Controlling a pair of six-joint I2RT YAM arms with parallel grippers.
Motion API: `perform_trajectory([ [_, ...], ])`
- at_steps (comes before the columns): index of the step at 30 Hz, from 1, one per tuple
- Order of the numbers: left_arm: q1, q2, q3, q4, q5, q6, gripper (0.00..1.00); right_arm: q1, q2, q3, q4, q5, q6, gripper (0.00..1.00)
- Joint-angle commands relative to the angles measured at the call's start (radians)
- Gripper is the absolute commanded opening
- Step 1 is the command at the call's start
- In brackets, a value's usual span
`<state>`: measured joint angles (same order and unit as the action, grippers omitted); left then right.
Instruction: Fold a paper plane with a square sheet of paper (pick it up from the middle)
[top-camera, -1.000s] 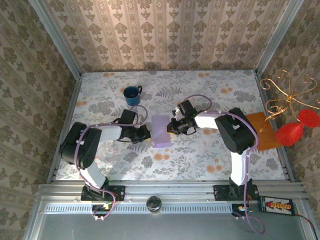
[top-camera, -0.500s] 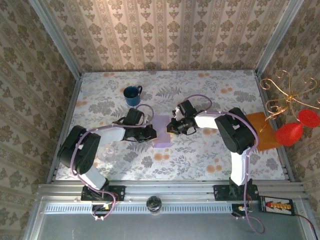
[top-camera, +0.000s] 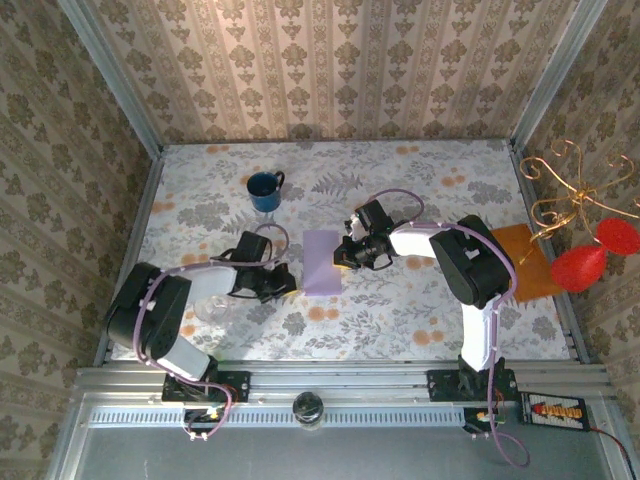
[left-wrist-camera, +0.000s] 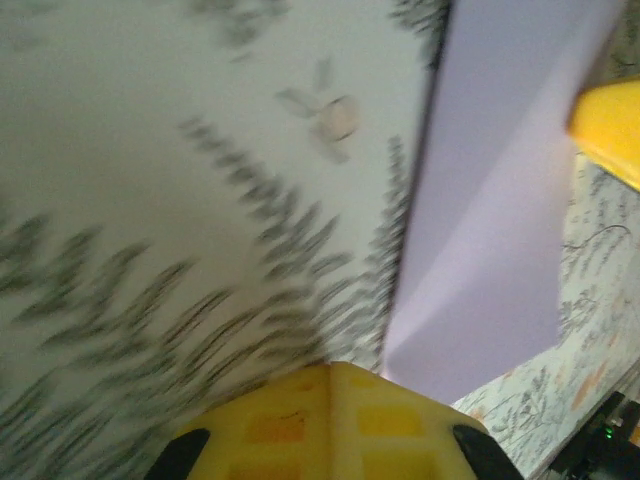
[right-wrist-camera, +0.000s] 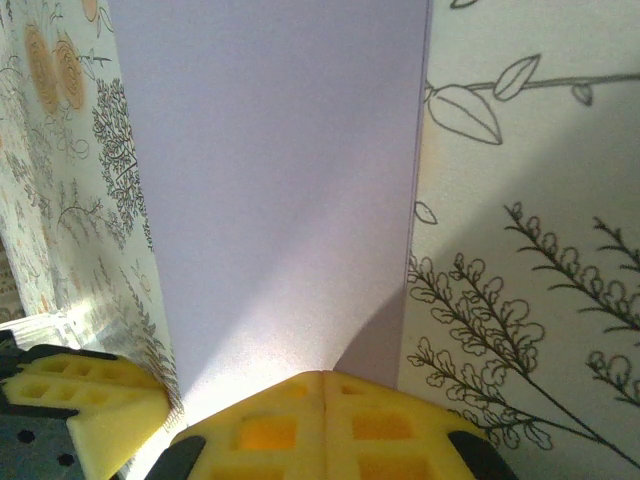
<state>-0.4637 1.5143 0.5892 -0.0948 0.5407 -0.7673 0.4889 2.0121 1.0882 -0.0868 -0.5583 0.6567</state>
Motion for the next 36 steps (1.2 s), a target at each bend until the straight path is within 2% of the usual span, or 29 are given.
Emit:
perform_trajectory([
  [1, 0.002, -0.079, 0.002, -0.096, -0.032, -0.006, 0.00, 0.010, 0.220, -0.121, -0.343, 0.367, -0.028, 0.00],
  [5, -0.034, -0.096, 0.075, -0.076, -0.040, -0.023, 0.00, 0.010, 0.213, -0.130, -0.344, 0.376, -0.024, 0.00],
  [12, -0.131, 0.072, 0.179, -0.022, -0.046, -0.047, 0.00, 0.011, 0.215, -0.135, -0.333, 0.374, -0.015, 0.00],
  [21, -0.134, 0.106, 0.106, -0.102, -0.070, -0.060, 0.00, 0.011, 0.212, -0.143, -0.329, 0.379, -0.017, 0.00],
  [31, -0.108, -0.074, 0.028, -0.260, -0.137, -0.009, 0.00, 0.013, 0.157, -0.087, -0.374, 0.379, -0.028, 0.00],
  [36, -0.085, -0.203, 0.016, -0.189, -0.153, -0.037, 0.00, 0.017, 0.056, -0.027, -0.398, 0.353, -0.072, 0.00],
])
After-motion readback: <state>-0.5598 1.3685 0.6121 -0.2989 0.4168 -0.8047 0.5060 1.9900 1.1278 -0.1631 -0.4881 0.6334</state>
